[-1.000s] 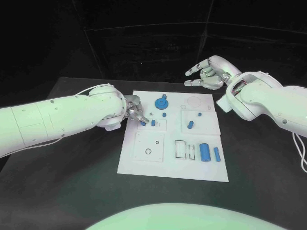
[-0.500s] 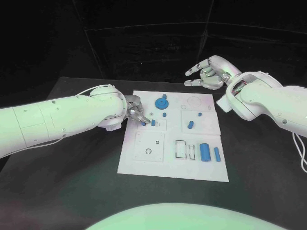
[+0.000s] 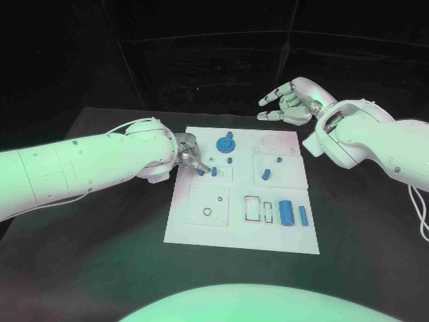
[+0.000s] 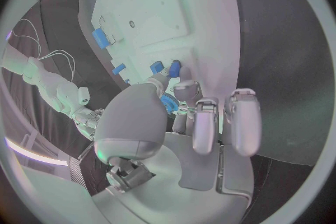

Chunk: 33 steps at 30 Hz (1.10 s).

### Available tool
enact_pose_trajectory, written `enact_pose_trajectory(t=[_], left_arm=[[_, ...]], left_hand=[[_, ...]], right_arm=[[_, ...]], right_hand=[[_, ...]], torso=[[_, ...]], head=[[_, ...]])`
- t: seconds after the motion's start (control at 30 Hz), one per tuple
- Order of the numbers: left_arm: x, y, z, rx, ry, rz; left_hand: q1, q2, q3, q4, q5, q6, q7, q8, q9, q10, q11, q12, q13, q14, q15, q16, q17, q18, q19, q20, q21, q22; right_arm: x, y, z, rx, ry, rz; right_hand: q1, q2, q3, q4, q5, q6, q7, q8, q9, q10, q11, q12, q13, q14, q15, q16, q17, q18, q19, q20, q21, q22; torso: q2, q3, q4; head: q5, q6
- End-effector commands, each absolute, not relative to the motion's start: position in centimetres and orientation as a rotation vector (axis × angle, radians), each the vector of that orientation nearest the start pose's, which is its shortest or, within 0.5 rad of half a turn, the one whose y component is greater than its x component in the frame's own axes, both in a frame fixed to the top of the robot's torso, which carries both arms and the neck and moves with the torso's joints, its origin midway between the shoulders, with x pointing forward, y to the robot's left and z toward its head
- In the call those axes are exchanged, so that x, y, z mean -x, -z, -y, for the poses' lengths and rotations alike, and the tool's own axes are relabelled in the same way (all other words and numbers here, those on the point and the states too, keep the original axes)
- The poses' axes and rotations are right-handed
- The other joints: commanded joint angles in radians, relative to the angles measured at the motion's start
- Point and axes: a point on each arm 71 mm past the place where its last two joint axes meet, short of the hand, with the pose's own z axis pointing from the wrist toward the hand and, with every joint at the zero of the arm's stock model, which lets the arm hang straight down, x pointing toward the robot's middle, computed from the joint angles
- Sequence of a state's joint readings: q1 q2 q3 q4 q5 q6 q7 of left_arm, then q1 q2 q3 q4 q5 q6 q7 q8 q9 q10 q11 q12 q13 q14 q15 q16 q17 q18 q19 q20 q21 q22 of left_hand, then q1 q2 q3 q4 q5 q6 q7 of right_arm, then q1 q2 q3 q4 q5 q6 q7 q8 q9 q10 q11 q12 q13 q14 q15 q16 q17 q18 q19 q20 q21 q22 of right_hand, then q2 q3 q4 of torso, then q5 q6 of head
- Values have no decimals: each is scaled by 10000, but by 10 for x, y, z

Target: Assemble the parts on the task board

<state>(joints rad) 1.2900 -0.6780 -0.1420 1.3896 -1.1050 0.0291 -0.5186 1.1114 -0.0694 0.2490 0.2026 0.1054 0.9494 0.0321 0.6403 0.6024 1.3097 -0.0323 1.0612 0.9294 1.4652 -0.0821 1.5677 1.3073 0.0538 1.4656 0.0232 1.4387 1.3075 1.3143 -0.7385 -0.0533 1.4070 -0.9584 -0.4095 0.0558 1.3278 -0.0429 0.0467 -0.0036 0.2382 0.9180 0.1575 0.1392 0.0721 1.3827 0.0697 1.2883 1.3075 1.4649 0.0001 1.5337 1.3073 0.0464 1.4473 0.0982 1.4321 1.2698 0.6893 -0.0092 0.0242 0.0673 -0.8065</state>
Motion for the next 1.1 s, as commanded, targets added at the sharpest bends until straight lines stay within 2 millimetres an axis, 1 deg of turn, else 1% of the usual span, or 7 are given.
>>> enact_pose_trajectory(t=[0.03,0.4,0.73,0.8,0.87,1.0,1.1], left_arm=[[-507,218,-178,1470,3522,-22070],[-505,212,-187,2190,3942,-21376],[-506,205,-192,3196,5175,-20582],[-506,204,-192,3291,5520,-20440],[-507,201,-190,3391,6253,-20127],[-512,192,-180,3112,8252,-18977],[-514,185,-169,2067,9186,-17930]], left_hand=[[-149,-27,-211,107,-55,34,-4,44,16,7,-37,47,0,1056,-87,31,2635,-148,356,-31,45,1037],[-385,6,-1241,831,-62,-62,9,37,38,-101,-26,-47,-156,1056,-91,31,2635,-122,315,-36,-51,946],[-394,174,-1730,867,-43,-319,101,-84,-1,-410,50,-369,-559,1056,-39,31,2635,-32,145,-2,-382,574],[-157,242,-1782,814,-21,-536,189,-211,-60,-774,128,-800,-1041,1056,17,31,2635,83,-93,34,-818,81],[445,297,-1790,662,-10,-1018,439,-510,-218,-1816,347,-1919,-2223,902,199,-330,2300,400,-843,165,-2151,-1367],[2206,400,-1425,103,10,-1929,1140,-1426,-943,-3766,1031,-3361,-3184,-1128,786,-3860,-654,1197,-3516,683,-6718,-5773],[3483,353,-769,-446,15,-2127,1474,-2096,-1593,-4547,1343,-4579,-4169,-2979,1091,-6480,-2784,1231,-4045,947,-7613,-6310]], right_arm=[[-525,131,183,-2118,-9622,-15402],[-525,132,183,-2117,-9616,-15401],[-526,132,184,-2130,-9590,-15400],[-526,132,184,-2132,-9586,-15400],[-526,132,185,-2137,-9578,-15399],[-526,132,185,-2142,-9567,-15397],[-527,132,184,-2140,-9564,-15399]], right_hand=[[8,101,-37,3,45,-76,19,35,-15,-56,8,-34,97,887,-65,-50,2008,139,-60,-1,-50,-8],[8,101,-37,3,45,-76,19,35,-15,-56,8,-34,97,887,-65,-50,2008,139,-60,-1,-50,-8],[8,101,-37,3,45,-76,19,35,-15,-56,8,-34,97,887,-65,-50,2008,139,-60,-1,-50,-8],[8,101,-37,3,45,-76,19,35,-15,-56,8,-34,97,887,-65,-50,2008,139,-60,-1,-50,-8],[8,101,-37,3,45,-76,19,35,-15,-56,8,-34,97,887,-65,-50,2008,139,-60,-1,-50,-8],[8,101,-37,3,45,-76,19,35,-15,-56,8,-34,97,887,-65,-50,2008,139,-60,-1,-50,-8],[7,103,-41,4,45,-78,19,36,-15,-57,8,-35,96,887,-64,-51,2007,139,-59,-1,-50,-9]], torso=[[-3,-1,1],[-2,-5,6],[0,-1,3],[-3,0,4],[-8,6,7],[0,9,-10],[4,-6,-10]], head=[[-2,13],[-25,36],[-46,69],[-50,72],[-56,75],[-85,135],[-127,169]])
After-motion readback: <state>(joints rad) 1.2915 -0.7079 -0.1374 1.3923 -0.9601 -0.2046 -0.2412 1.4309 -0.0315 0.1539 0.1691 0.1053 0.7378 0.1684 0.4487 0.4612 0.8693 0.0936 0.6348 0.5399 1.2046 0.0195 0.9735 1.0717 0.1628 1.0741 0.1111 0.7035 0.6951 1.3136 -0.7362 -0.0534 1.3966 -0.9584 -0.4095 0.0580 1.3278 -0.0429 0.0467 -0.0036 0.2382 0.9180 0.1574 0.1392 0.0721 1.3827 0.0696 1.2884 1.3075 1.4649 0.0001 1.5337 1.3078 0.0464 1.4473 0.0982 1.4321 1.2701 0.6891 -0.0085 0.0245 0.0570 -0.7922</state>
